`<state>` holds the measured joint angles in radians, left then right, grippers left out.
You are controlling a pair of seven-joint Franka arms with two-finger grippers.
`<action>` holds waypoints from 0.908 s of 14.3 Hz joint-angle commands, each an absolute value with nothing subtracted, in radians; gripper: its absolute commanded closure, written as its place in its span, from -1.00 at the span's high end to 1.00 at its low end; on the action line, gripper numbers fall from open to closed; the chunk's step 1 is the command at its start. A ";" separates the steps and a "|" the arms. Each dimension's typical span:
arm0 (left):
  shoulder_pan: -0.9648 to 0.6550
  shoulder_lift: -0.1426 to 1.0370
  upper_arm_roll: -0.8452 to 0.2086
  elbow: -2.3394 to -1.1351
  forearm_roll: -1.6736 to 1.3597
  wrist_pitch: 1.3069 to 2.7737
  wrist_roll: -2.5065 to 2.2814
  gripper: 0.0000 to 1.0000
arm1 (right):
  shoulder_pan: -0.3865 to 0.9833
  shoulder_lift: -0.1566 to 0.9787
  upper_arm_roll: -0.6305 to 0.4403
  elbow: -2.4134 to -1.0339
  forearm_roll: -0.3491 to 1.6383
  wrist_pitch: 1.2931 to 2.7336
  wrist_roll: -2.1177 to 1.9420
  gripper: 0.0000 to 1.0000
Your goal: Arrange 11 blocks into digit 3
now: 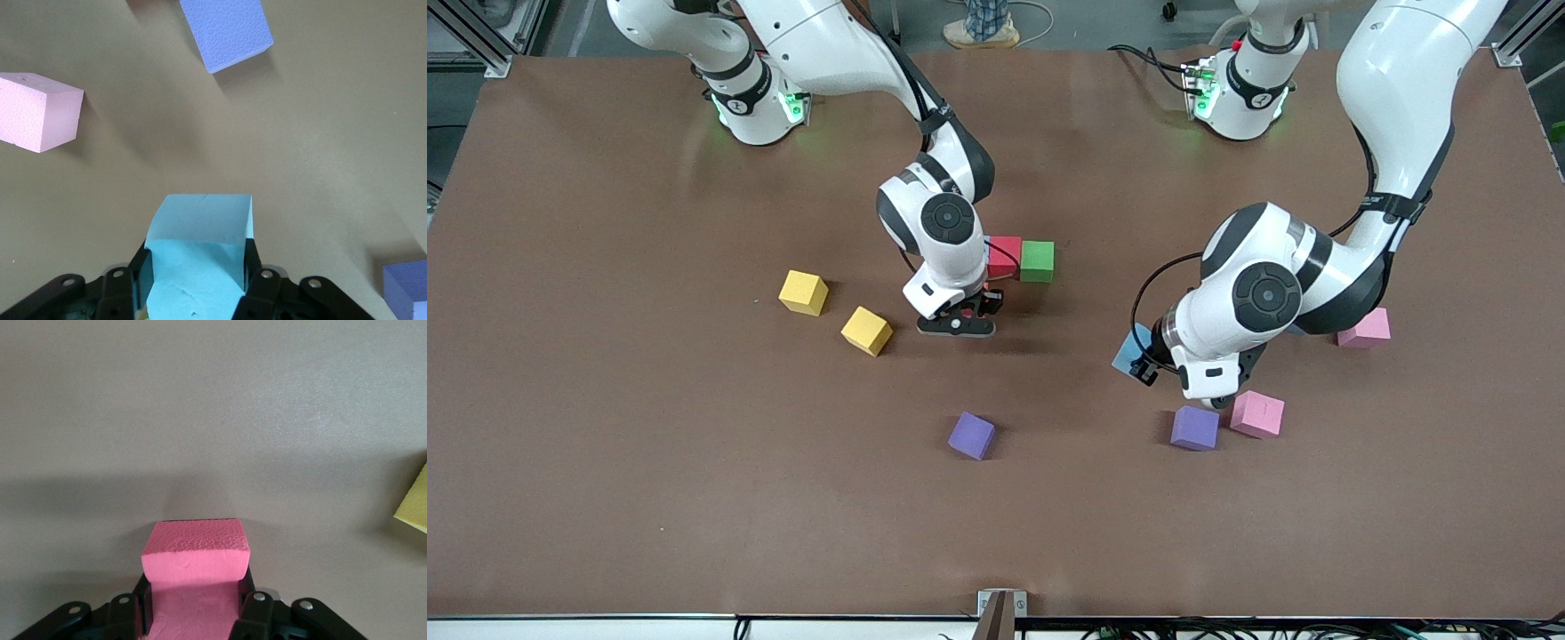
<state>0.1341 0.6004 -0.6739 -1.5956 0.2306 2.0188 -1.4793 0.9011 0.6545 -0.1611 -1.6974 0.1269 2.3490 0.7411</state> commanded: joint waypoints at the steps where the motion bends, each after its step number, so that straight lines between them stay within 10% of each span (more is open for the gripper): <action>1: 0.138 0.581 -0.675 -1.591 0.249 1.994 -1.477 -0.65 | 0.920 0.632 -0.170 -1.735 0.106 2.372 0.769 -1.00; 13: 0.137 0.572 -0.675 -1.583 0.249 1.996 -1.499 -0.65 | 0.920 0.644 -0.169 -1.733 0.092 2.384 0.769 -0.90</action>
